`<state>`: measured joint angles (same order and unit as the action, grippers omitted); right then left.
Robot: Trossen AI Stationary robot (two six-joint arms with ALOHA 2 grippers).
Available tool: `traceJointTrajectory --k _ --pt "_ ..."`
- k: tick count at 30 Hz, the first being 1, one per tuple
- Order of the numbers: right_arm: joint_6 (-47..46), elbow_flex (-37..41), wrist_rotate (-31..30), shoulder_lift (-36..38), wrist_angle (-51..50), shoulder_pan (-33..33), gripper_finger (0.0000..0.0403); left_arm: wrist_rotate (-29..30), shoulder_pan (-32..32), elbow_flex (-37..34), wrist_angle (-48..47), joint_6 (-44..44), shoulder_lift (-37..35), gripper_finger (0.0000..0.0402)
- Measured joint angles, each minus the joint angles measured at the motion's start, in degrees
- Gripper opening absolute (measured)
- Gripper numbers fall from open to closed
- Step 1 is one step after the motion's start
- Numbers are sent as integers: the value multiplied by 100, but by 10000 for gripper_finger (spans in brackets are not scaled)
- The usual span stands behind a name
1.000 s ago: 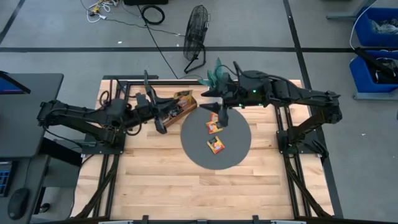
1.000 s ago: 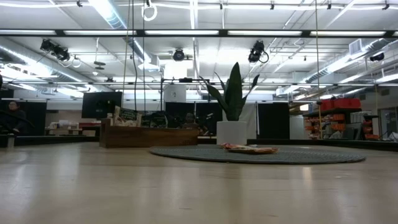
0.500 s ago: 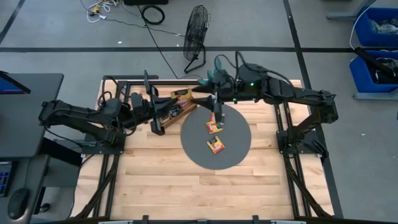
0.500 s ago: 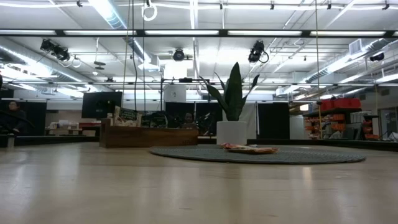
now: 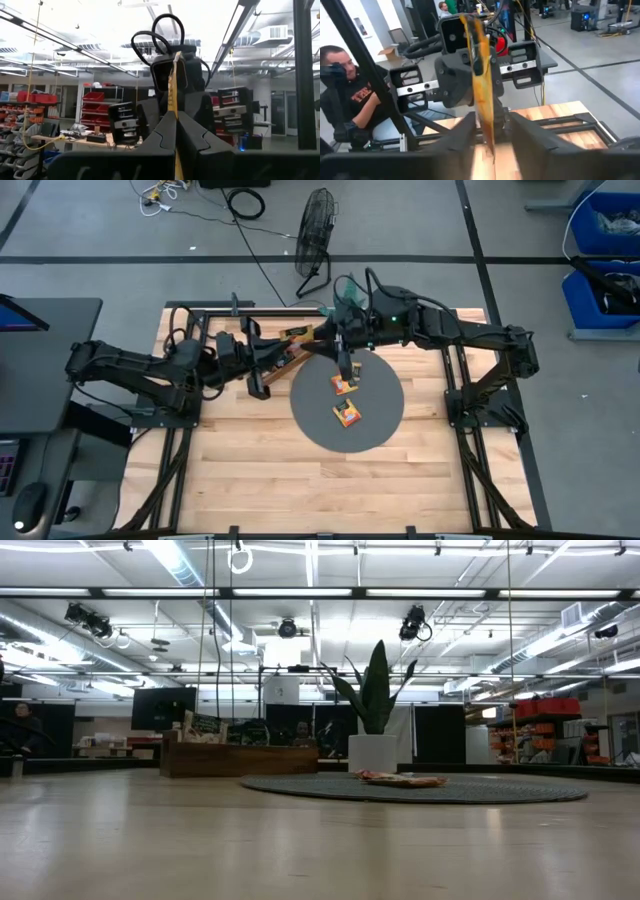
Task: Pick & Place Tea
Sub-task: Put the orange tea bag into the right section of the wooden organizer
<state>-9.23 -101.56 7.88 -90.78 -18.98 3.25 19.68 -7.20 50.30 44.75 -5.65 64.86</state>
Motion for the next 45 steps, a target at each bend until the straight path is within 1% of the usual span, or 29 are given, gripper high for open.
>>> traceJointTrajectory --k 3,4,8,14,17,20,21,23,25,28,30,32,34,37,41,45 --pt "233 0 83 0 -9 0 32 4 2 0 -23 -8 2 2" --pt "322 0 101 0 -11 0 18 9 2 0 -33 -5 2 2" --pt "367 0 118 2 -79 0 10 9 0 0 -58 39 2 12" --pt "373 -2 109 21 -366 11 4 4 -6 -4 -29 43 -87 49" --pt "371 -2 103 24 -422 11 2 9 -46 -4 -158 248 -245 66" --pt "367 -2 114 24 -619 9 2 10 -43 -4 -569 544 -486 84" --pt "367 -2 116 24 -711 9 1 17 -32 20 -816 662 -578 89" --pt "361 -2 170 24 -944 11 1 43 33 282 -1779 859 -731 101" --pt "329 -2 184 24 -1262 10 1 71 137 786 -3225 1095 -807 114" --pt "327 -2 189 17 -1640 9 1 29 401 1843 -5472 1472 -683 132" --pt "327 -2 191 2 -1776 10 0 -211 600 2531 -6608 1659 -448 146" --pt "367 0 173 -5 -1814 11 0 -665 781 3098 -7512 1735 -198 159" --pt "390 0 108 -31 -1821 18 0 -1217 931 3572 -7920 1790 56 171" --pt "395 0 70 -91 -1890 67 0 -1845 1105 4142 -8319 1859 423 188" --pt "421 0 51 -163 -1969 98 0 -2184 1198 4663 -8623 1856 930 207" --pt "460 2 53 -197 -1999 96 0 -2295 1246 4915 -8958 1811 1310 217"
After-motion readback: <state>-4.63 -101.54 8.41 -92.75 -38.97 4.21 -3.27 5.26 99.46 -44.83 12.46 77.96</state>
